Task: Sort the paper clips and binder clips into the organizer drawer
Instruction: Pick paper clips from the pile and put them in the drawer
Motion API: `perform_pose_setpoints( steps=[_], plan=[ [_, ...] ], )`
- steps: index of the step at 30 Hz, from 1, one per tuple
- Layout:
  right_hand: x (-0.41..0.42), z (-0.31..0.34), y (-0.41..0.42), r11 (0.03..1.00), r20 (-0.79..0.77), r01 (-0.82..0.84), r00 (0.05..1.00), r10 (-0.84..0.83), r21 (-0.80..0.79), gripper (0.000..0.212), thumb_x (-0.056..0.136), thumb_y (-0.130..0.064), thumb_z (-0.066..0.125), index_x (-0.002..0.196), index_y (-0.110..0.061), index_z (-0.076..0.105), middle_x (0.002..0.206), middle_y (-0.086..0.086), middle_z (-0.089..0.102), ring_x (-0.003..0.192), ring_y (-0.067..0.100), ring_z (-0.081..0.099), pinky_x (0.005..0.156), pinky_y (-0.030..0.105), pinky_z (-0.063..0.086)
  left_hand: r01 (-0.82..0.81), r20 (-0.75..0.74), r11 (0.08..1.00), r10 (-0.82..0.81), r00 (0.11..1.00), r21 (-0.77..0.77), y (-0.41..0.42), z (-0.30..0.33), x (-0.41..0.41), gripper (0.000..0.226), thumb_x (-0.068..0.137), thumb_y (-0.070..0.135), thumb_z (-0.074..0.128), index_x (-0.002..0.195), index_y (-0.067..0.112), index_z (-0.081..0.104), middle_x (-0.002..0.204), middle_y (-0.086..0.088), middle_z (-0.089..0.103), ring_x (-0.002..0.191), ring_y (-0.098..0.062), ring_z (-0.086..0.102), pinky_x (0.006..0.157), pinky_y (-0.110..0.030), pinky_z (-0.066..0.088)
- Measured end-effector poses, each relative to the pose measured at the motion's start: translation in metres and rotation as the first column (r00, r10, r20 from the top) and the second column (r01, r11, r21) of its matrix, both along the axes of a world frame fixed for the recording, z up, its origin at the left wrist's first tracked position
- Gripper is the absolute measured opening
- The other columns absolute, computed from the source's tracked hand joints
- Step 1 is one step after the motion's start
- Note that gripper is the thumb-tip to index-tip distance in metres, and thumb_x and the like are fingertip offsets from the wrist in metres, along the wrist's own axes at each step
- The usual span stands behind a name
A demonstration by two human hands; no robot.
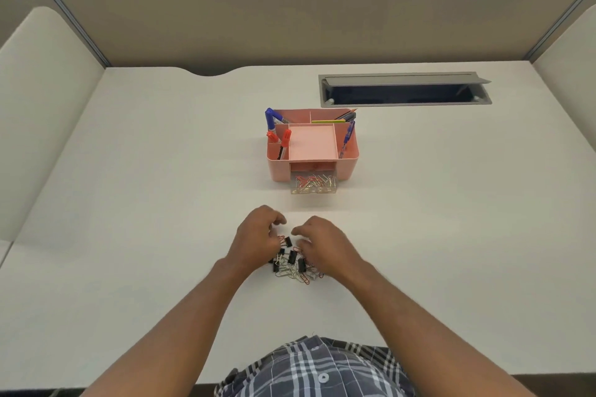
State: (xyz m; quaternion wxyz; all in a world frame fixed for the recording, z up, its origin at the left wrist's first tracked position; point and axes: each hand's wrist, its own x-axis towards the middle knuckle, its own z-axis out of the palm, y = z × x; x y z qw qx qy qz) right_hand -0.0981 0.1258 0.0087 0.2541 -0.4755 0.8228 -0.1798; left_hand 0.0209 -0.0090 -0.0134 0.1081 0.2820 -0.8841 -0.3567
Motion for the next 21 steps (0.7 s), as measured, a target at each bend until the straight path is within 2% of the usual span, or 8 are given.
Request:
perform_pose_setpoints(
  steps=[3, 7, 12, 15, 18, 21],
  plan=[
    [0.015, -0.013, -0.005, 0.998, -0.058, -0.046, 0.997, 0.044, -0.039, 0.025, 0.093, -0.02, 0.051, 0.11, -0.019, 0.069, 0.103, 0.006, 0.059, 0.102, 0.026, 0.052, 0.077, 0.04, 0.048, 0.001, 0.1, 1.0, 0.0, 0.995, -0.016, 0.0, -0.007, 0.013, 0.029, 0.072, 0.005, 0.057, 0.094, 0.021, 0.068, 0.09, 0.009, 0.058, 0.086, -0.013, 0.057, 0.072, -0.029, 0.048],
    [0.015, -0.021, -0.007, 0.996, -0.116, -0.056, 0.992, 0.047, -0.071, 0.023, 0.089, -0.013, 0.052, 0.103, -0.017, 0.069, 0.096, 0.005, 0.058, 0.094, 0.027, 0.052, 0.072, 0.041, 0.048, 0.039, 0.112, 0.995, -0.029, 0.993, -0.089, -0.002, -0.011, 0.015, 0.016, 0.077, 0.009, 0.068, 0.091, 0.017, 0.07, 0.088, 0.003, 0.059, 0.085, -0.017, 0.056, 0.075, -0.028, 0.044],
    [-0.005, -0.019, 0.004, 0.998, -0.097, 0.02, 0.995, -0.026, -0.063, 0.025, 0.09, -0.01, 0.054, 0.106, -0.017, 0.07, 0.098, 0.004, 0.061, 0.098, 0.025, 0.054, 0.078, 0.036, 0.045, 0.101, 0.13, 0.985, -0.083, 0.988, -0.139, 0.001, -0.011, 0.004, 0.006, 0.084, 0.014, 0.067, 0.09, 0.016, 0.069, 0.088, 0.001, 0.059, 0.087, -0.02, 0.055, 0.078, -0.033, 0.045],
    [-0.022, -0.012, 0.014, 0.986, -0.037, 0.155, 0.987, -0.157, -0.058, 0.026, 0.092, -0.012, 0.053, 0.112, -0.017, 0.069, 0.106, 0.004, 0.066, 0.103, 0.023, 0.058, 0.086, 0.034, 0.046, 0.134, 0.136, 0.979, -0.114, 0.984, -0.151, 0.006, -0.01, -0.007, 0.008, 0.089, 0.016, 0.062, 0.092, 0.015, 0.069, 0.09, 0.0, 0.06, 0.091, -0.02, 0.054, 0.078, -0.029, 0.043],
    [-0.034, -0.005, 0.024, 0.96, -0.045, 0.279, 0.96, -0.278, 0.032, 0.021, 0.092, -0.015, 0.054, 0.104, -0.015, 0.071, 0.104, 0.003, 0.071, 0.1, 0.024, 0.062, 0.082, 0.031, 0.047, 0.136, 0.136, 0.977, -0.114, 0.984, -0.166, 0.009, -0.01, -0.014, 0.013, 0.092, 0.016, 0.057, 0.096, 0.013, 0.069, 0.094, -0.002, 0.062, 0.094, -0.02, 0.054, 0.08, -0.027, 0.042],
    [-0.027, -0.001, 0.026, 0.939, -0.032, 0.299, 0.954, -0.298, 0.169, 0.017, 0.09, -0.025, 0.058, 0.089, -0.013, 0.07, 0.091, 0.004, 0.072, 0.088, 0.025, 0.064, 0.074, 0.031, 0.05, 0.122, 0.142, 0.981, -0.1, 0.985, -0.152, 0.01, -0.011, -0.018, 0.016, 0.093, 0.026, 0.059, 0.101, 0.015, 0.068, 0.096, 0.0, 0.06, 0.095, -0.017, 0.052, 0.081, -0.026, 0.041]
  ],
)
